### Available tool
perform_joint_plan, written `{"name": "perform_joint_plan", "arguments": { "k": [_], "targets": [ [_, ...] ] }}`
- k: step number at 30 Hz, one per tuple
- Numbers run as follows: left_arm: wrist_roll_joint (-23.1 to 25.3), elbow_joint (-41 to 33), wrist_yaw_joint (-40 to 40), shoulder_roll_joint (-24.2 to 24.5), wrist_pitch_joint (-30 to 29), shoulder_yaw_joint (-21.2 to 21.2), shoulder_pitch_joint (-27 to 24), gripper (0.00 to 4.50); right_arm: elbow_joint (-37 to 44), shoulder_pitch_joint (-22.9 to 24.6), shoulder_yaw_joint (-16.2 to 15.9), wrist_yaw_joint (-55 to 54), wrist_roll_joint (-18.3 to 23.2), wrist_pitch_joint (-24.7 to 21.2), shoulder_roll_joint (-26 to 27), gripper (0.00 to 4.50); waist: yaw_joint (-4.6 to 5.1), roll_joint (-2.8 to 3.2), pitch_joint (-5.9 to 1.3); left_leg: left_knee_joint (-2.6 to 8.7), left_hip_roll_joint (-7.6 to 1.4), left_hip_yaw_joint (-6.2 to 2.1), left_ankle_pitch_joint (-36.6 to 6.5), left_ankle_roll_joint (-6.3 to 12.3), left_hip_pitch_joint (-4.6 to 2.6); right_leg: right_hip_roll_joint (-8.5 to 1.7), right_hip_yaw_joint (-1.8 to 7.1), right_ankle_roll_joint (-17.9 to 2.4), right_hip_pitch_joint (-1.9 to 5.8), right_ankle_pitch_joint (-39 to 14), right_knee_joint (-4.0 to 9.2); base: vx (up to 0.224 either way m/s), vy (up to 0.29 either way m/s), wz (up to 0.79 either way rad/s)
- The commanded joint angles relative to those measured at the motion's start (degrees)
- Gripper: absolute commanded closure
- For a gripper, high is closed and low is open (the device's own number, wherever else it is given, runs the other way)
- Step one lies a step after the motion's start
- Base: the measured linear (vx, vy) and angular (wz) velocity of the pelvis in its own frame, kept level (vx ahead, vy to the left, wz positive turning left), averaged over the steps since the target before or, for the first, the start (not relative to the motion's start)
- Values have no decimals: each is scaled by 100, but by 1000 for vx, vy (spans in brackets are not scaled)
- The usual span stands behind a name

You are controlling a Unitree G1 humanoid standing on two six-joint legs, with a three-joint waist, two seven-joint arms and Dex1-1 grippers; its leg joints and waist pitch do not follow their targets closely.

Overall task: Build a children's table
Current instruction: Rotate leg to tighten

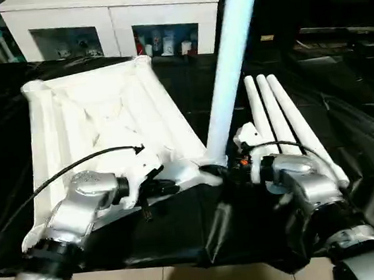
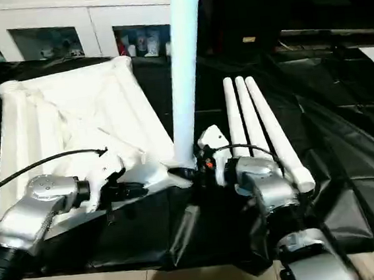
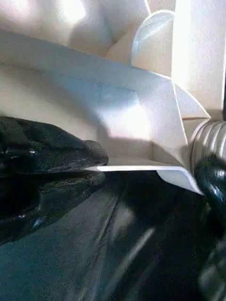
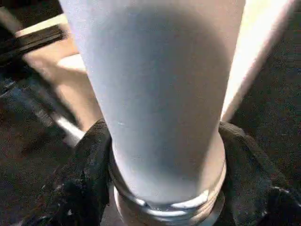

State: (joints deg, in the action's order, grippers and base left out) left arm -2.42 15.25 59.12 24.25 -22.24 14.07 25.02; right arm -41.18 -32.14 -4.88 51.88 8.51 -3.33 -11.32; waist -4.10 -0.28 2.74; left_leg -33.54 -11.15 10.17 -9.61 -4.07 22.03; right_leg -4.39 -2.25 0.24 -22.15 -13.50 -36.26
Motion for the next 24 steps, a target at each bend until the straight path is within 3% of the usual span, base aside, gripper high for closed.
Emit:
{"name": "perform_joint_plan", "arguments": {
  "k": [1,2,4,6,8,11,15,16,22,24],
  "targets": [
    [37,298,-489,-291,-76,-62,208,450,-465,-18,116,-869,-219,-129,224,173,8,-16,-294,369,-188,-26,-796,428,-112,-314,196,-1599,231,189,379,0,0,0],
    [121,478,-781,-455,-176,-76,332,450,-613,-66,193,-1327,-240,-155,398,173,27,-9,-284,379,-185,-21,-854,396,-119,-315,204,-1580,214,81,391,0,0,0],
    [229,879,-1439,-867,-364,-166,639,450,-935,-245,369,-2332,-262,-182,773,173,72,4,-256,426,-188,-33,-1179,111,-170,-324,212,-1508,183,-534,460,0,0,0],
    [272,1056,-1696,-1055,-449,-183,789,450,-1104,-368,462,-2774,-230,-217,954,173,64,-2,-255,432,-178,-36,-1372,7,-177,-345,221,-1399,183,-884,498,0,0,0],
    [364,1317,-2159,-1330,-568,-218,1012,450,-1360,-577,561,-3450,-222,-197,1212,174,70,14,-251,447,-178,-42,-1365,-25,-165,-331,223,-1296,163,-826,505,0,0,0],
    [438,1641,-2732,-1649,-616,-286,1255,450,-1655,-844,717,-4184,-143,-98,1535,174,67,3,-261,438,-173,-38,-1289,-18,-159,-325,227,-1265,163,-592,494,0,0,0],
    [556,1824,-3018,-1814,-584,-270,1392,450,-1920,-1121,694,-4522,-254,-22,1761,174,43,-6,-296,407,-157,-42,-893,169,-107,-317,196,-1239,205,114,425,0,0,0],
    [553,1889,-3069,-1844,-578,-288,1428,450,-2014,-1194,720,-4552,-292,34,1808,174,42,-39,-288,406,-153,-37,-880,230,-97,-321,194,-1234,217,156,432,0,0,0],
    [532,1756,-2854,-1722,-566,-228,1368,450,-2063,-1302,825,-3834,-140,440,1852,174,39,-30,-256,432,-173,-38,-1125,270,-100,-340,196,-1197,198,-196,475,0,0,0],
    [519,1659,-2703,-1634,-525,-199,1317,450,-1928,-1265,822,-3534,-45,520,1780,118,44,-41,-257,436,-177,-40,-1115,273,-95,-339,197,-1184,202,-231,474,0,0,0]
  ]
}}
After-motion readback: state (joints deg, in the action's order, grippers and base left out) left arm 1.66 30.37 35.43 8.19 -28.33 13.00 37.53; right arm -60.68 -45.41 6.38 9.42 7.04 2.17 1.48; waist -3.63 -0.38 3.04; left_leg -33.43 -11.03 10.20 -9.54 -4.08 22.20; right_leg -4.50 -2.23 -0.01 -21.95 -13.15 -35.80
